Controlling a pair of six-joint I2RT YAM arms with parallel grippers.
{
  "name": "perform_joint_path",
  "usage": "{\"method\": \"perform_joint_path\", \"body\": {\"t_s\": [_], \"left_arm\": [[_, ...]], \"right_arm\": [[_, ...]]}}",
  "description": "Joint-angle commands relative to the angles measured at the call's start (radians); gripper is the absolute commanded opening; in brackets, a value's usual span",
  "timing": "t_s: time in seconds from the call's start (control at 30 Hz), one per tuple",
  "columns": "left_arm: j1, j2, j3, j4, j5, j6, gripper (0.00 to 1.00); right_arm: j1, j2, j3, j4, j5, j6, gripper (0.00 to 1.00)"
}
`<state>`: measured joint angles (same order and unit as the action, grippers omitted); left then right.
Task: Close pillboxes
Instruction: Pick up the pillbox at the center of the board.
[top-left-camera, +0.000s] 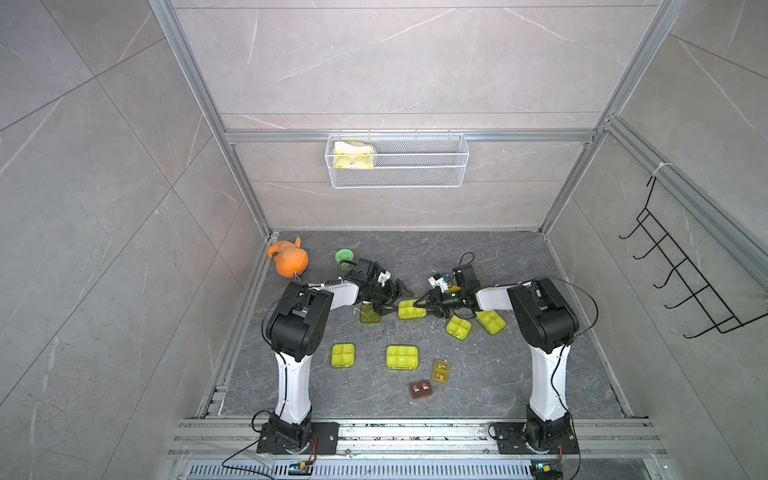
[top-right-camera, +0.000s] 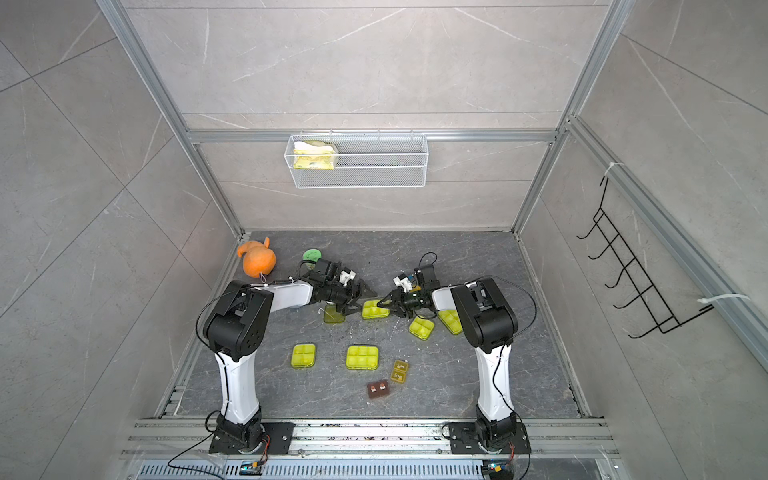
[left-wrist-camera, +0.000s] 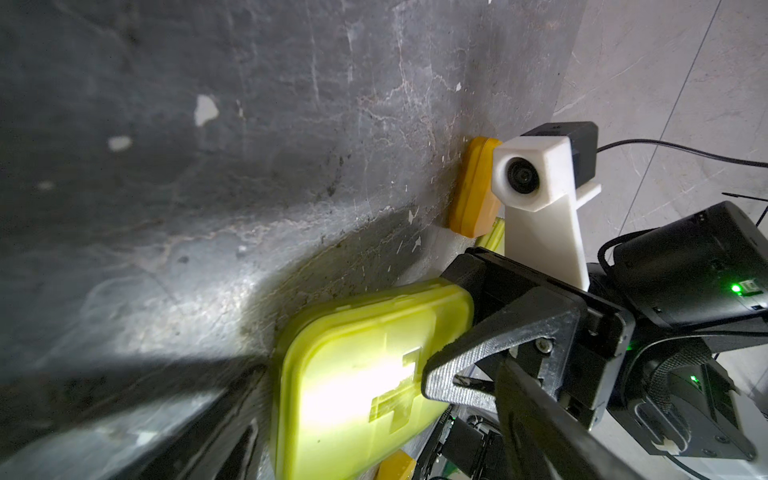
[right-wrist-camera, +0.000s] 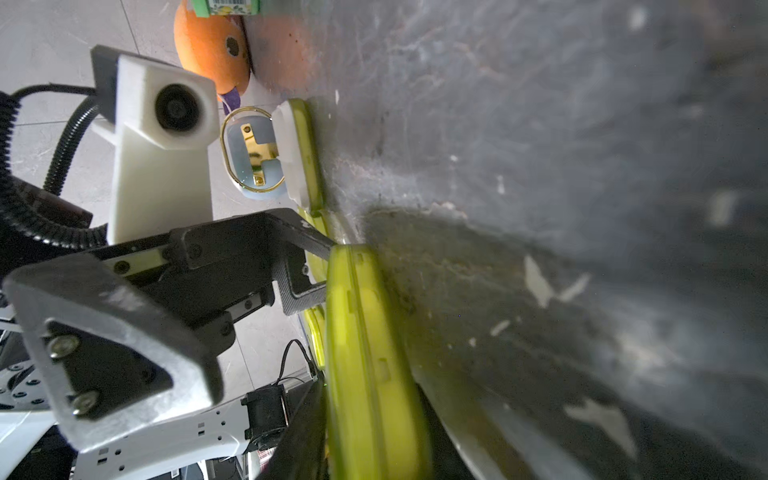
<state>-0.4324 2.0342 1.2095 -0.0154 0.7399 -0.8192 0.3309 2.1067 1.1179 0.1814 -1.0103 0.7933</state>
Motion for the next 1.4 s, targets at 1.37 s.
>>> {"method": "perform_joint_path", "body": {"t_s": [1.37], "left_arm": [[0.014,-0.524,-0.256,0.540,0.205,-0.472,0.92]], "right_arm": [[-0.019,-0.638,-0.215,0.302,-0.028,0.477,0.30]]}}
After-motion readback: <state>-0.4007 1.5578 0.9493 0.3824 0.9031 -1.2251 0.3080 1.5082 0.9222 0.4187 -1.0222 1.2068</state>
